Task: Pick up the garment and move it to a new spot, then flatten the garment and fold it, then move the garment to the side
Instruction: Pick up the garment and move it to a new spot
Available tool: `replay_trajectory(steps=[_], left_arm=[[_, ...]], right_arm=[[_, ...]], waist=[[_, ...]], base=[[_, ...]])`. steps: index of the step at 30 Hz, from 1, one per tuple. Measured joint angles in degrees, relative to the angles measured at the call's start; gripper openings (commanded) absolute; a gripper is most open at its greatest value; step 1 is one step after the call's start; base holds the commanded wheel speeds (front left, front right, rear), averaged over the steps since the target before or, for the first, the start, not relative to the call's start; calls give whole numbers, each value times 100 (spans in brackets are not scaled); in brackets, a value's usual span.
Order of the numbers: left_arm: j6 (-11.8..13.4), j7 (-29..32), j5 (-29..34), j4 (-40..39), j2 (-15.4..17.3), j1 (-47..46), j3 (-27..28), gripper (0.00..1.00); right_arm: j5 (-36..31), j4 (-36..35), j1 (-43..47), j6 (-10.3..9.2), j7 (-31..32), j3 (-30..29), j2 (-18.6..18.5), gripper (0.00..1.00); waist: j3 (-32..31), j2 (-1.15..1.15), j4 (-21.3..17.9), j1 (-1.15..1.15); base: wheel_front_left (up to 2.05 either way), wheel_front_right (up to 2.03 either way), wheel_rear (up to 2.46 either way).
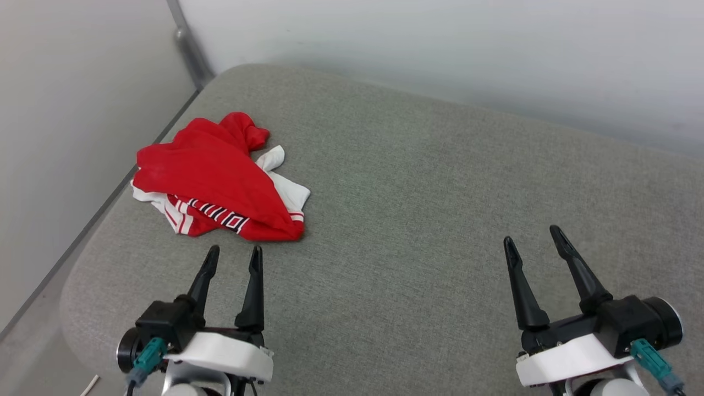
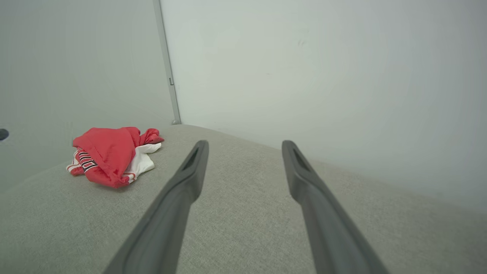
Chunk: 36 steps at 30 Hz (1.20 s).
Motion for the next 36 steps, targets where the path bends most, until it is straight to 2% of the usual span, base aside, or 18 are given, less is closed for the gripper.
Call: replay_trajectory(steps=[5,7,9,15,22,24,28,31,36], left_arm=[[-242,-1,20,619,93,-660,130,100],[-298,83,-125,1078,309,-1021,98,100],[-330,441,-271,1374,602,-1469,44,100],[-361,2185,-1202,1700,1569,-2670,-348,100],[-361,4935,-2531,1737,2648,-3439,-541,100],[-361,5627,-2882,1746,2816,-3518,-514,100],[-290,6517,-3301,1633,3031,-3654,-417,100],[-140,6913,-3428,1501,3131,-3654,-388,100],[104,7239,-3481,1437,3214,-3560,-397,100]], right_arm=[[-147,-118,-206,0,0,19,0,100],[-198,-167,-286,0,0,36,0,100],[-210,-227,-388,0,0,56,0,100],[-266,-394,-615,0,0,154,1,100],[-298,-465,-789,0,0,264,1,100],[-298,-466,-849,0,0,294,0,100],[-297,-464,-957,0,0,367,1,100],[-297,-465,-1006,0,0,407,1,100],[-298,-466,-1076,0,0,434,1,100]], waist=[[344,0,-202,0],[497,0,-297,1],[651,0,-399,2],[1134,0,-712,2],[1661,0,-1064,2],[1797,0,-1154,2],[2026,0,-1326,1],[2176,0,-1429,1],[2339,0,-1548,1]], base=[[0,0,0],[0,0,0],[0,0,0],[0,0,0],[0,0,0],[0,0,0],[0,0,0],[0,0,0],[0,0,0]])
